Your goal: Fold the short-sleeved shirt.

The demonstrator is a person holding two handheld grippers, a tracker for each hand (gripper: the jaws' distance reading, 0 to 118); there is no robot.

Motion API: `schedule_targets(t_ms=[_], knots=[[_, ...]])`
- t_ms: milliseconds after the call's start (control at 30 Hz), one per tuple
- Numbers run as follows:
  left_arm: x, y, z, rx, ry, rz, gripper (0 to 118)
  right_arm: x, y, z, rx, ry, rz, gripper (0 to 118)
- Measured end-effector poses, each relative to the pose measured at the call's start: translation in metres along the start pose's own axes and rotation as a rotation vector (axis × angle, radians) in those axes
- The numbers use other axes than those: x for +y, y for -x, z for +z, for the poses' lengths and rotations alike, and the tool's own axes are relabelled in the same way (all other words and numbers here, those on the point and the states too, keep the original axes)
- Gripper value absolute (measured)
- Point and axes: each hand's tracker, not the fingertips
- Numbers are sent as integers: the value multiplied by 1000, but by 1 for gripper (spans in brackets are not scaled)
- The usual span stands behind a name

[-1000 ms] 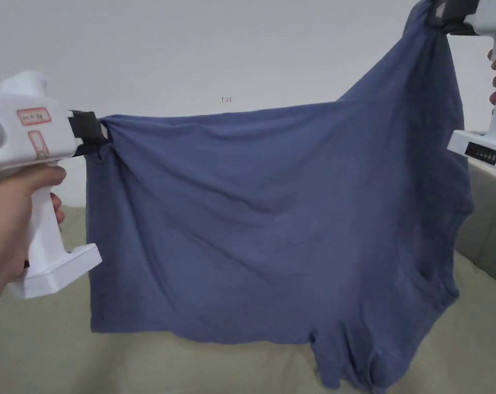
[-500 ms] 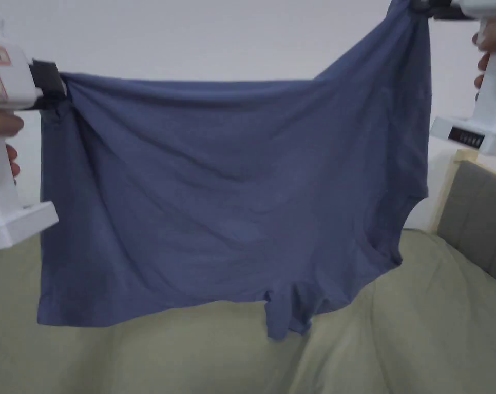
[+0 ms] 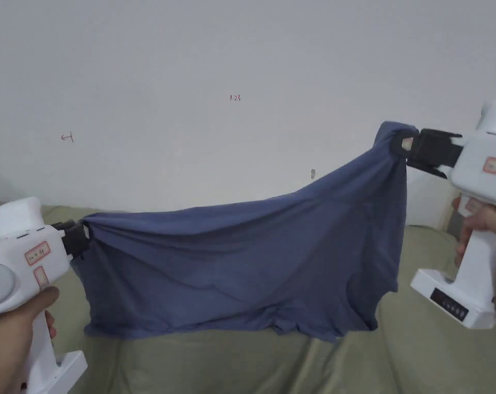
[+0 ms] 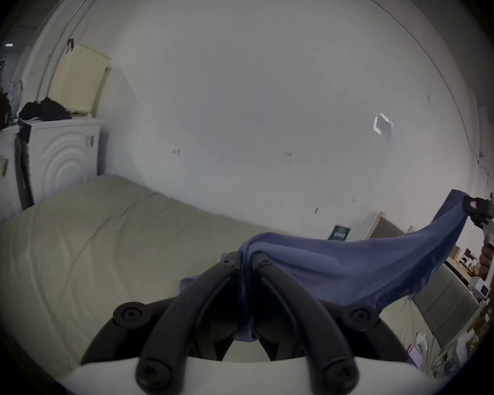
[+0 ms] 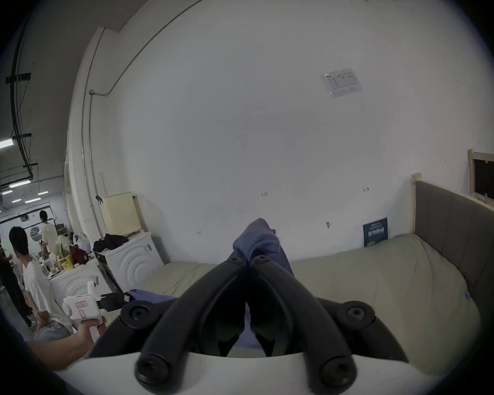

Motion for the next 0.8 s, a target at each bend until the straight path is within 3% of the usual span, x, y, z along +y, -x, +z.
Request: schedule_targets(t_ms=[100, 333, 433, 567, 633, 667, 700, 733, 767, 800], knots=[[-32, 11, 45, 2, 83, 27, 7, -38, 24, 61, -17, 58, -3, 1], [-154, 47, 158, 50, 307, -58, 7, -195, 57, 187, -150, 354, 121, 1], [-210, 59, 191, 82, 434, -107, 7, -274, 47, 214, -187, 561, 91, 2], [-257, 74, 196, 107, 559, -107, 7, -364, 31, 227, -306, 785, 51, 2], [-264, 78, 192, 112, 563, -118, 12, -383, 23, 231, -350, 759, 51, 6], [-263, 78, 191, 111, 565, -120, 35, -386, 20, 233, -346, 728, 40, 25], [-260, 79, 191, 115, 563, -128, 96, -386, 19, 234, -353, 714, 29, 77], [-256, 79, 194, 113, 563, -135, 118, -382, 21, 236, -333, 716, 18, 110], [-231, 83, 197, 111, 514, -55, 115, -376, 27, 240, -302, 685, 25, 118], [-213, 83, 201, 84, 477, -130, 115, -367, 38, 247, -300, 618, 69, 118]])
